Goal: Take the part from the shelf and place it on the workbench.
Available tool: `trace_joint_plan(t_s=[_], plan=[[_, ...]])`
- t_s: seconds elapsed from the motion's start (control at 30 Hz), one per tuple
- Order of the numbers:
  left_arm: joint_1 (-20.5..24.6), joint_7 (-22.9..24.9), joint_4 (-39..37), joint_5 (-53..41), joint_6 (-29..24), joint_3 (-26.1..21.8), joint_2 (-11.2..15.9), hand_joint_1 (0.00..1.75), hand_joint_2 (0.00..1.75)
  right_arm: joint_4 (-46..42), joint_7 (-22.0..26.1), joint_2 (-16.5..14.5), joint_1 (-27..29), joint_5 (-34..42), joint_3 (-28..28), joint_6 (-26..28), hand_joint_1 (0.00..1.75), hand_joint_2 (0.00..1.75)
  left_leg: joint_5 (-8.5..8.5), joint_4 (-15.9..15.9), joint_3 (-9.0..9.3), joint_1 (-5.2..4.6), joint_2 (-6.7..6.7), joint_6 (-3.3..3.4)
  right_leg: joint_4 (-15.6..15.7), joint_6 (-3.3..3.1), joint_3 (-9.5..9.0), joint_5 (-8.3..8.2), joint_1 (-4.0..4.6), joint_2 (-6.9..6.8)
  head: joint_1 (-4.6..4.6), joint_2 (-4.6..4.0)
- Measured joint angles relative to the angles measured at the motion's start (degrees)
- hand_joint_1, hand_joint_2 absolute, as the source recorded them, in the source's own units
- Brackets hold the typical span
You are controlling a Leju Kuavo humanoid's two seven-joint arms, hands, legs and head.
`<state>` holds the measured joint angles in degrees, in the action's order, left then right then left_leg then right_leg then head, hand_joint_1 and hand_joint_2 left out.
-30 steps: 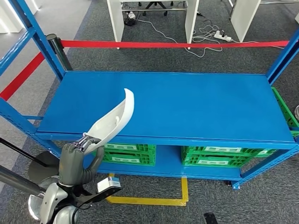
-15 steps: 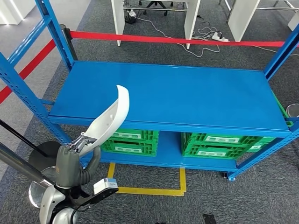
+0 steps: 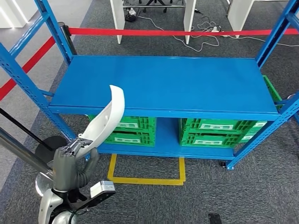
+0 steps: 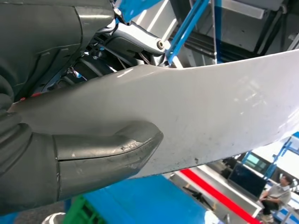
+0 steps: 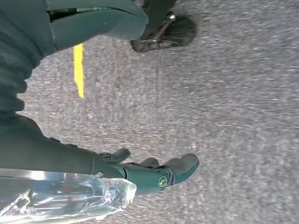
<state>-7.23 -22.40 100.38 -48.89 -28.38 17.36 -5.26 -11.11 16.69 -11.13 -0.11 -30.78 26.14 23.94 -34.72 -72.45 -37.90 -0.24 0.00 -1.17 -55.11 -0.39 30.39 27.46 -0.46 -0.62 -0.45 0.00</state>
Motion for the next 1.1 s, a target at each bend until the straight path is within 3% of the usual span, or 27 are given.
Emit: trace_joint_plan(t_s=[0.03,0.1,0.17,0.23,0.3,0.33,0.43,0.47,0.5,0.53,0.57,0.63,0.7,0.73,0.8,0.83,0.9,0.93,0.97,1.0,1.03,1.1], plan=[[-0.20,-0.01,0.01,0.08,-0.07,-0.01,0.02,1.75,1.75,0.01,-0.29,0.00,0.00,-0.02,0.16,-0.04,0.00,1.75,1.35,0.01,0.92,0.03,0.00,0.01,-0.43,0.04,0.93,-0.38,0.00,-0.05,-0.01,0.00],[-0.47,-0.04,0.09,0.30,-0.24,-0.03,0.05,1.75,1.75,0.01,-0.94,0.00,-0.01,-0.34,0.42,-0.12,0.00,1.75,4.35,5.51,5.48,0.06,-0.01,0.33,-1.34,0.26,2.62,-1.06,0.02,-0.07,0.00,0.00],[-0.67,-0.05,0.42,0.40,-0.46,-0.03,0.05,1.75,1.75,0.01,-1.47,0.00,-0.01,-0.92,0.53,-0.09,0.00,1.75,4.33,13.33,10.70,-0.05,-0.03,0.82,-2.12,0.73,3.71,-1.69,0.18,0.01,0.03,0.00],[-0.98,-0.05,0.80,0.41,-0.76,-0.08,0.08,1.75,1.75,0.01,-1.83,0.00,-0.01,-1.26,0.53,-0.07,0.00,1.75,3.40,16.81,12.44,-0.26,-0.07,1.33,-2.32,1.43,4.23,-2.54,0.23,0.03,0.06,0.00],[-1.36,-0.05,0.95,0.41,-0.95,-0.18,0.10,1.75,1.75,0.02,-1.99,0.01,0.08,-1.36,0.53,-0.07,0.00,1.75,4.20,17.15,11.46,-0.19,0.01,2.14,-2.65,2.14,4.81,-2.67,0.15,0.15,-0.01,0.00],[-1.53,-0.05,0.99,0.41,-0.97,-0.23,0.08,1.75,1.75,0.03,-1.98,0.02,0.15,-1.36,0.53,-0.15,0.00,1.75,4.87,17.24,10.79,-0.11,0.09,2.63,-3.62,2.47,5.43,-1.30,0.10,0.27,0.08,0.00],[-1.77,-0.05,1.08,0.50,-0.98,-0.39,-0.01,1.75,1.75,0.06,-1.98,0.02,0.15,-1.29,0.55,-1.02,0.00,1.75,7.04,17.30,8.31,-0.08,0.24,3.41,-12.36,3.15,8.21,7.01,-0.03,0.50,0.43,0.00],[-1.81,-0.05,1.09,0.57,-0.92,-0.45,-0.01,1.75,1.75,0.06,-1.96,0.01,0.12,-1.19,0.56,-1.48,0.00,1.75,7.75,17.25,7.39,-0.16,0.26,3.42,-15.84,3.27,8.74,8.62,-0.05,0.50,0.45,0.00],[-1.84,-0.05,1.08,0.66,-0.86,-0.50,-0.01,1.75,1.75,0.06,-1.94,0.01,0.10,-1.04,0.57,-1.91,0.00,1.75,8.45,17.19,6.46,-0.23,0.27,3.41,-18.11,3.31,8.63,8.75,-0.06,0.50,0.45,0.00],[-1.84,-0.05,1.08,0.75,-0.78,-0.54,-0.01,1.75,1.75,0.06,-1.94,0.00,0.10,-0.90,0.62,-2.36,0.00,1.75,9.11,17.12,5.57,-0.30,0.29,3.36,-18.61,3.26,7.65,7.60,-0.06,0.50,0.44,0.00],[-1.84,-0.05,1.08,0.85,-0.70,-0.57,-0.01,1.75,1.75,0.05,-1.94,0.00,0.09,-0.78,0.68,-2.75,0.00,1.75,9.74,17.06,4.75,-0.38,0.29,3.29,-17.02,3.10,5.69,5.76,-0.05,0.50,0.44,0.00],[-1.78,-0.11,1.08,0.97,-0.62,-0.61,-0.02,1.75,1.75,0.04,-1.91,0.00,-0.04,-0.70,0.80,-3.37,0.00,1.75,10.86,16.88,3.62,-0.57,0.23,3.01,-8.81,2.55,-0.84,3.51,0.09,0.55,0.45,0.00],[-1.59,-0.23,1.08,1.08,-0.54,-0.61,-0.04,1.75,1.75,0.03,-1.88,-0.02,-0.35,-0.65,0.88,-3.79,0.00,1.75,11.98,16.65,2.96,-0.74,0.26,2.57,-0.53,2.03,-6.22,4.34,0.29,0.61,0.42,0.00],[-1.46,-0.28,1.08,1.20,-0.46,-0.60,-0.07,1.75,1.75,0.03,-1.88,-0.05,-0.47,-0.59,0.93,-3.94,0.00,1.75,12.56,16.59,2.67,-0.77,0.30,2.27,1.54,1.80,-7.31,4.85,0.42,0.63,0.40,0.00],[-1.28,-0.36,1.05,1.50,-0.33,-0.60,-0.12,1.75,1.75,0.08,-1.93,-0.19,-0.46,-0.45,1.08,-4.10,0.00,1.75,13.07,16.45,2.05,-0.68,0.27,1.62,1.95,1.18,-6.54,4.38,0.35,0.52,0.39,0.00],[-1.25,-0.37,1.01,1.68,-0.28,-0.61,-0.14,1.75,1.75,0.11,-1.96,-0.25,-0.40,-0.38,1.20,-4.13,0.00,1.75,11.93,15.77,1.60,-0.59,0.21,1.21,1.90,0.64,-5.90,3.79,0.27,0.38,0.34,0.00],[-1.20,-0.37,0.87,1.99,-0.26,-0.66,-0.14,1.75,1.75,0.14,-1.98,-0.34,-0.32,-0.26,1.46,-4.18,0.00,1.75,6.49,11.21,0.20,-0.28,0.12,0.42,1.88,-0.15,-4.34,2.40,0.13,0.07,0.17,0.00],[-1.16,-0.37,0.78,2.13,-0.25,-0.69,-0.14,1.75,1.75,0.14,-1.98,-0.37,-0.31,-0.21,1.58,-4.19,0.00,1.75,3.35,7.41,-0.64,-0.11,0.12,0.10,1.75,-0.36,-3.52,1.70,0.16,0.02,0.09,0.00],[-1.12,-0.37,0.66,2.26,-0.25,-0.72,-0.14,1.75,1.75,0.14,-1.99,-0.40,-0.30,-0.18,1.69,-4.21,0.00,1.75,1.24,3.54,-1.30,0.04,0.12,-0.14,1.51,-0.37,-2.65,0.99,0.17,-0.03,0.06,0.00],[-1.09,-0.39,0.53,2.42,-0.23,-0.76,-0.14,1.75,1.75,0.14,-2.00,-0.43,-0.30,-0.16,1.79,-4.22,0.00,1.75,0.61,0.58,-1.50,0.15,0.12,-0.31,1.17,-0.35,-1.67,0.34,0.18,-0.06,0.06,0.00],[-1.04,-0.44,0.36,2.60,-0.22,-0.80,-0.14,1.75,1.75,0.14,-2.03,-0.44,-0.29,-0.10,1.89,-4.22,0.00,1.75,1.37,-0.74,-0.96,0.25,0.12,-0.41,0.72,-0.30,-0.61,-0.23,0.19,-0.08,0.05,0.00],[-0.85,-0.69,0.04,3.00,-0.20,-0.86,-0.17,1.75,1.75,0.14,-2.03,-0.50,-0.27,0.06,2.04,-4.22,0.00,1.75,4.54,2.68,2.98,0.41,0.12,-0.39,-0.38,-0.07,1.62,-1.12,0.18,-0.09,0.05,0.00]])
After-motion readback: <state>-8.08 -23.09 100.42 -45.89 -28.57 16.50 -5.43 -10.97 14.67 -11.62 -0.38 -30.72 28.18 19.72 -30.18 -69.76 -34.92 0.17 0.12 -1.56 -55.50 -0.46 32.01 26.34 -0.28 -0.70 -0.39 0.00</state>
